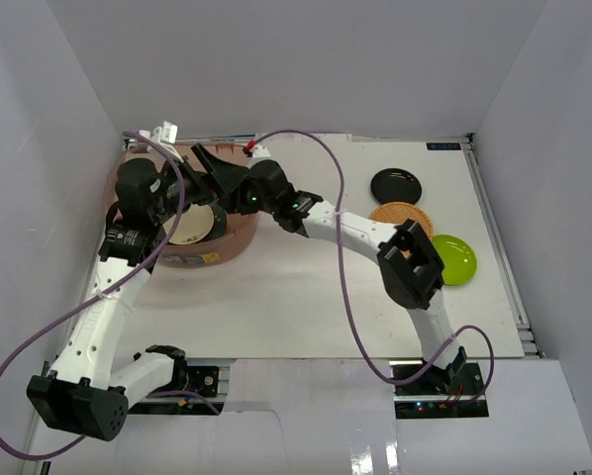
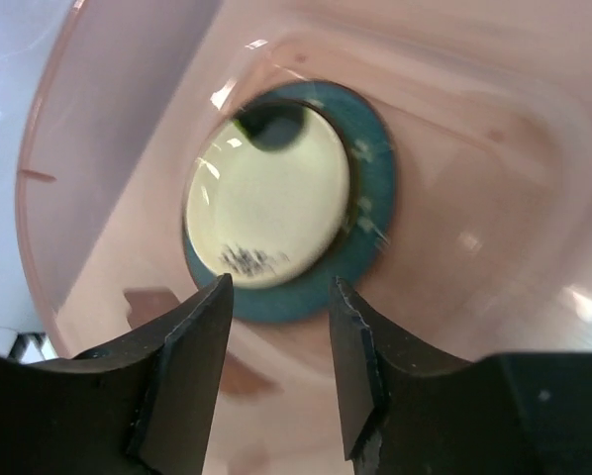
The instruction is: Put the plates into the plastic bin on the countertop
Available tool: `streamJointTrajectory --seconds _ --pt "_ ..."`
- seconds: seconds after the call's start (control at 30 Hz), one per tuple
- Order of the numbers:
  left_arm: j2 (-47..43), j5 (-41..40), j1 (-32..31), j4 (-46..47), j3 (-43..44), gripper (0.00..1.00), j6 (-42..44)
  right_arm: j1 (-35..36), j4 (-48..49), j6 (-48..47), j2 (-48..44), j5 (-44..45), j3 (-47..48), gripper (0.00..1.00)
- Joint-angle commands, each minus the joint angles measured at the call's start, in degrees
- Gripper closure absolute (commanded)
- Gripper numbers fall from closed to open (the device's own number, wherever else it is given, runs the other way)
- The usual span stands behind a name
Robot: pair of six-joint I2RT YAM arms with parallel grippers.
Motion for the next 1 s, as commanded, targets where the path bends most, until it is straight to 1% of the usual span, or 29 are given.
streamJointTrajectory --seconds 0.0,0.03,0.07,0.1,0.13,0.17,0.2,0.23,0.27,0.3,0.33,0.4,0.43,0.5,0.53,0.57,0.6,0.63,0.7,0.73,0.8,0.87,0.97 --pt "1.5 -1.3 -6.4 -0.4 0.2 0.02 -1.3 -3.6 3.2 -4.2 -17.7 4.2 -10.4 0.51" --pt "2.2 -2.3 -8.7 -0.4 0.4 0.02 -1.4 -6.5 4.9 -4.4 -21.0 4.6 -14.8 0.55" --pt "3.1 -5.1 -13.7 -0.3 0.5 0.02 -1.4 -8.4 6.0 -4.3 -24.9 4.5 -19.6 0.59" --pt "5.3 -6.7 -16.4 -0.1 0.6 0.02 -1.5 -10.8 7.0 -3.5 -32.2 4.1 -29.6 0.66" --pt "6.7 -8.6 -22.1 0.1 1.0 0.02 -1.4 -16.4 8.2 -2.7 -35.9 4.1 -34.6 0.71" --pt "10.2 -12.1 -25.1 0.5 1.3 0.02 -1.3 -19.5 8.3 -0.9 -43.0 3.9 -43.9 0.75" --pt "12.4 -13.7 -27.5 0.8 1.8 0.02 -1.2 -23.0 8.3 -0.4 -46.5 3.7 -48.2 0.85" --pt "14.7 -15.0 -31.7 1.2 2.9 0.02 -1.2 -29.6 8.4 -0.1 -49.6 3.3 -52.2 0.88" --pt "17.1 -16.0 -33.4 1.5 3.5 0.02 -1.1 -32.9 8.3 0.4 -52.6 2.8 -55.9 0.9" --pt "19.7 -17.4 -34.7 2.3 4.4 0.02 -1.1 -36.5 8.4 1.1 -58.0 2.0 -59.3 0.91" --pt "24.8 -18.1 -36.7 2.7 5.3 0.02 -1.2 -42.8 8.4 2.4 -60.3 0.1 -65.3 0.91" --pt "29.9 -21.1 -38.3 4.1 8.0 0.02 -1.5 -48.1 8.4 3.6 -66.3 -2.3 -70.1 0.89" --pt "34.5 -21.9 -39.0 4.8 8.8 0.02 -1.9 -52.7 8.3 4.9 -67.8 -2.5 -74.0 0.88" --pt "38.9 -22.2 -39.2 7.3 10.8 0.06 -4.2 -57.1 8.4 6.4 -71.2 -6.8 -77.1 0.81" --pt "42.9 -22.2 -39.3 8.3 11.4 0.1 -4.9 -60.3 8.4 7.4 -71.8 -7.9 -79.2 0.78" --pt "44.9 -22.6 -39.3 9.5 13.0 0.11 -5.7 -61.5 8.4 8.0 -72.7 -9.3 -80.1 0.75" --pt "46.8 -23.1 -39.3 10.0 14.0 0.12 -7.1 -62.7 8.4 8.1 -73.1 -11.4 -80.7 0.7" --pt "50.5 -23.3 -39.3 10.6 14.8 0.13 -7.5 -64.1 8.4 8.3 -73.4 -12.2 -81.6 0.68" --pt "54.0 -24.7 -39.3 11.9 17.5 0.16 -9.4 -64.4 8.4 8.4 -74.1 -13.2 -82.2 0.63" --pt "55.7 -25.7 -39.2 12.5 18.2 0.16 -9.9 -64.3 8.4 8.4 -73.9 -13.8 -82.3 0.62" --pt "60.3 -25.4 -39.2 15.4 20.5 0.18 -11.0 -64.4 8.4 8.8 -73.1 -15.4 -82.2 0.62" --pt "64.8 -24.5 -39.2 16.2 22.6 0.19 -12.4 -64.4 8.4 8.8 -73.0 -15.8 -82.2 0.62" --pt "68.7 -24.3 -39.0 16.0 27.2 0.22 -13.8 -64.5 8.3 8.8 -73.3 -15.8 -82.6 0.62"
